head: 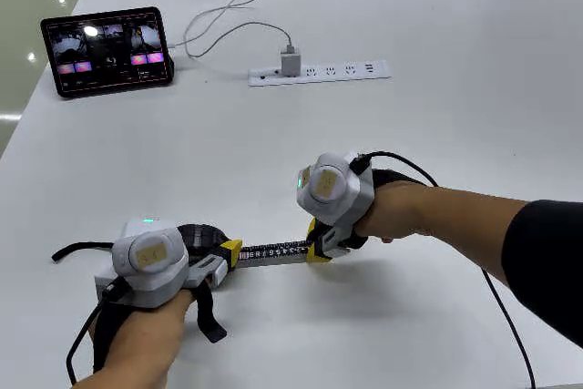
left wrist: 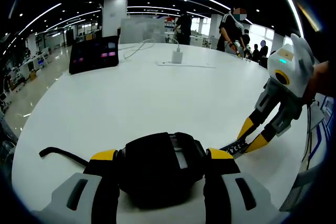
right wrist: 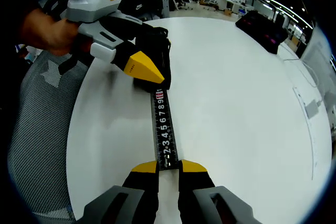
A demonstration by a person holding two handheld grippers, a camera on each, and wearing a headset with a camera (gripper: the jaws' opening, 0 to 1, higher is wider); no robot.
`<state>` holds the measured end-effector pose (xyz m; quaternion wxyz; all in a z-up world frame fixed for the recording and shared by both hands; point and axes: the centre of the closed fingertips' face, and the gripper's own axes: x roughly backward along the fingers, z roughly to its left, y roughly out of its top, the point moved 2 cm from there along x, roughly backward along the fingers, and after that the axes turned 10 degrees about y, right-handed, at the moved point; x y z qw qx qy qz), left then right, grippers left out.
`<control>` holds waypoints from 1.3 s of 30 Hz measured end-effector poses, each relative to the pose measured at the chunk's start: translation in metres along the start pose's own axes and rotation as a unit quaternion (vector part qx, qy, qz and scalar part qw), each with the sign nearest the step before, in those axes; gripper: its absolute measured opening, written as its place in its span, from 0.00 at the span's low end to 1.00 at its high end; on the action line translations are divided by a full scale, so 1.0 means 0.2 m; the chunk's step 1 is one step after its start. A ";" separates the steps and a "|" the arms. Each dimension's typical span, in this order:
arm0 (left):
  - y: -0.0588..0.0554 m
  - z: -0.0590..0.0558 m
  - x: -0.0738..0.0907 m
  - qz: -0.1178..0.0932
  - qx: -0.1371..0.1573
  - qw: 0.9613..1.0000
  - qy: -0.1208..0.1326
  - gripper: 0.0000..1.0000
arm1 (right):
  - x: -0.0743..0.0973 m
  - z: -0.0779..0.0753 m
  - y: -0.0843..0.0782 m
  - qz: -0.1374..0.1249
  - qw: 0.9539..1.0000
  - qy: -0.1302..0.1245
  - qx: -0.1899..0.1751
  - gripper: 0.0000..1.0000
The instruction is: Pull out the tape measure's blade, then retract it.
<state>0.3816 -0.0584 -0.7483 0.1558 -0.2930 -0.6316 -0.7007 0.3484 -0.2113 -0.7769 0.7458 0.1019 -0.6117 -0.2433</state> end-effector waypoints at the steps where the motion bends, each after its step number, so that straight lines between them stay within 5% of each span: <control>1: 0.00 0.00 0.00 -0.001 0.000 1.000 0.000 0.61 | 0.00 0.00 0.00 0.001 1.000 0.000 0.001 0.09; 39: 0.01 0.00 0.00 -0.001 0.011 1.000 -0.005 0.60 | -0.03 0.00 0.08 -0.010 1.000 -0.004 0.011 0.09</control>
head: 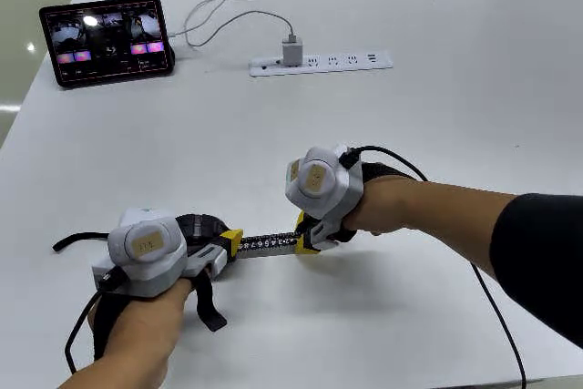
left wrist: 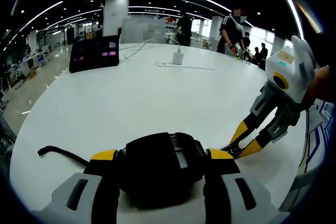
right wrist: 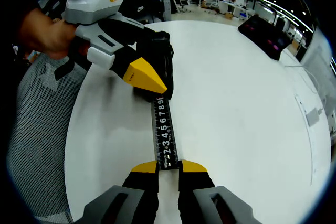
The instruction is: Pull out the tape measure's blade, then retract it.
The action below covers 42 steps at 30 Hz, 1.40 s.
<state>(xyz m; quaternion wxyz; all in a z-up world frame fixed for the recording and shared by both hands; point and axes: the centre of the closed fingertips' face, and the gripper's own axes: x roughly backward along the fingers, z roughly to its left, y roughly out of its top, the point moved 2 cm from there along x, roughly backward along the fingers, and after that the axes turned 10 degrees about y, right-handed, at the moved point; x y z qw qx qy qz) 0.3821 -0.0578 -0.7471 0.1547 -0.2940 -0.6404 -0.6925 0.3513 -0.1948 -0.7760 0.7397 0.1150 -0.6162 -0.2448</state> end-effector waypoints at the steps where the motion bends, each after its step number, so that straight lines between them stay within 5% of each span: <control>1: 0.00 0.00 0.00 0.000 0.000 1.000 0.000 0.60 | 0.00 0.00 0.00 0.000 1.000 0.000 0.001 0.09; 42: 0.00 0.00 0.00 0.002 0.012 1.000 -0.009 0.60 | -0.06 0.00 0.10 -0.031 1.000 0.002 -0.003 0.09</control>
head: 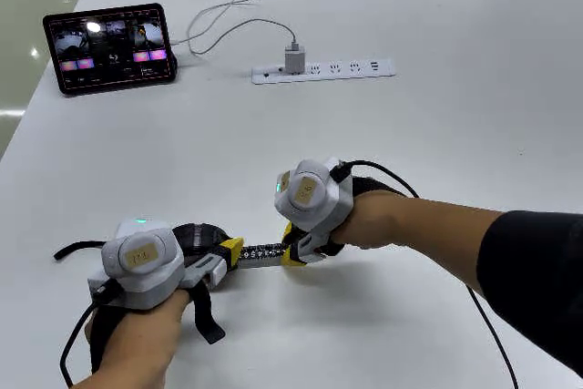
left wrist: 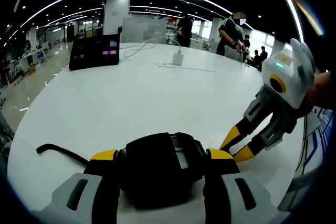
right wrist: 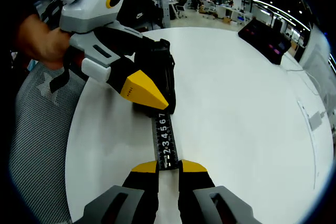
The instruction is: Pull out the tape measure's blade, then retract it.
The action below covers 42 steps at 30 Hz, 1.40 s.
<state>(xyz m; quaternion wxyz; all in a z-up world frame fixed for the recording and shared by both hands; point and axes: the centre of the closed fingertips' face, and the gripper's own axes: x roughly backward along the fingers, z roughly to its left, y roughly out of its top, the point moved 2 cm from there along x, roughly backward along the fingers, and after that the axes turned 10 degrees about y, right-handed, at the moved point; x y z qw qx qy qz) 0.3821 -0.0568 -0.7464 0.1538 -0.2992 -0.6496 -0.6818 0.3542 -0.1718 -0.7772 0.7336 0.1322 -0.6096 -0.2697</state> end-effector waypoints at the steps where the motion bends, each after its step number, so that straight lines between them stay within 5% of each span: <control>1: 0.00 0.00 0.00 0.000 0.000 1.000 0.000 0.60 | 0.00 0.00 0.00 0.000 1.000 0.000 0.000 0.09; 42: 0.00 0.00 0.00 -0.001 0.001 1.000 -0.002 0.60 | -0.07 0.01 0.11 -0.039 0.999 -0.002 -0.006 0.10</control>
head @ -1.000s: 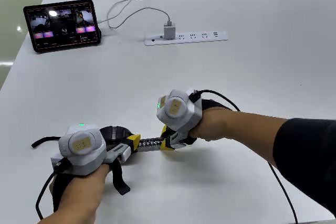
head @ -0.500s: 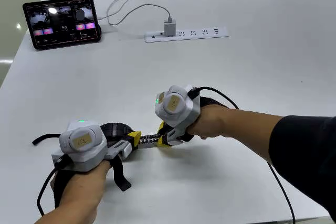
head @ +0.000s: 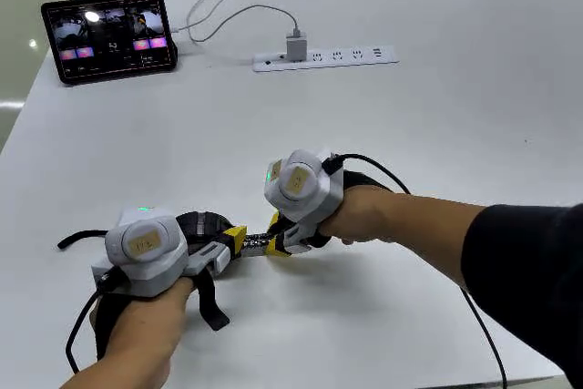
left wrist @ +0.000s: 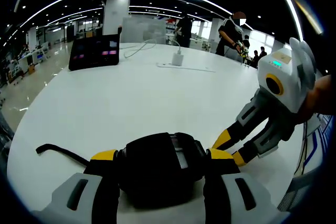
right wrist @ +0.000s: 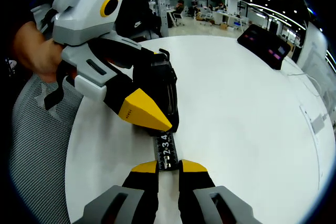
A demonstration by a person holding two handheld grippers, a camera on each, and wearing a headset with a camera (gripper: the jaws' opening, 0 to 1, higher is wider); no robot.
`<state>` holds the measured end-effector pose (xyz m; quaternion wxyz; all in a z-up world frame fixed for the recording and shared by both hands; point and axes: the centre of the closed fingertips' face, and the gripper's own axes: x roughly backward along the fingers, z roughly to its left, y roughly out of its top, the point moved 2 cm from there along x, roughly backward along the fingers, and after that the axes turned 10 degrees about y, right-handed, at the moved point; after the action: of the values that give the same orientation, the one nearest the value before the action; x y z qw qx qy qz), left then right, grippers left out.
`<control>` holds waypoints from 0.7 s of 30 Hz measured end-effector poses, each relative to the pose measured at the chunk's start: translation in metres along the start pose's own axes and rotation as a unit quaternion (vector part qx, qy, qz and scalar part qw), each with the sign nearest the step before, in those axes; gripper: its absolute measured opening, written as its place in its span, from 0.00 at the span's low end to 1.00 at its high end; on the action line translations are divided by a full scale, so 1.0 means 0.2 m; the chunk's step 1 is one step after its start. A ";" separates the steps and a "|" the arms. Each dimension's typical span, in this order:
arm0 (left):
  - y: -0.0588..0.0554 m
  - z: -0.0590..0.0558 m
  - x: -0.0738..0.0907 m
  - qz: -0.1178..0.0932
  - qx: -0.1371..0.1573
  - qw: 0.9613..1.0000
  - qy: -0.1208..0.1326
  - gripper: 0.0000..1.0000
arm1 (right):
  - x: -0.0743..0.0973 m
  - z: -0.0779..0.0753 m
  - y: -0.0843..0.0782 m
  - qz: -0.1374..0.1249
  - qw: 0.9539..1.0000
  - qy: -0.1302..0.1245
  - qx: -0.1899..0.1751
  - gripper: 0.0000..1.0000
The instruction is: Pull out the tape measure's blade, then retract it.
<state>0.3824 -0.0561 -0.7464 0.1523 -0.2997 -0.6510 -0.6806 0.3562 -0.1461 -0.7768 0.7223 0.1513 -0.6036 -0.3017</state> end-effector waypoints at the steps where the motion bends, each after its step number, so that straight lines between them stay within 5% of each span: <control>1: 0.00 0.00 0.00 0.000 0.000 1.000 0.000 0.60 | 0.00 0.00 0.00 -0.001 1.000 -0.001 -0.001 0.10; 9: 0.00 0.00 0.00 0.000 0.002 1.000 0.001 0.60 | -0.01 -0.01 0.02 -0.033 0.999 0.000 -0.023 0.10; 21: 0.00 0.00 0.00 0.000 0.002 1.000 0.001 0.60 | -0.03 0.00 0.05 -0.031 0.999 -0.002 -0.013 0.10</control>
<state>0.3823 -0.0555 -0.7468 0.1537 -0.2992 -0.6524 -0.6792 0.3585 -0.1343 -0.7764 0.7133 0.1602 -0.5962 -0.3318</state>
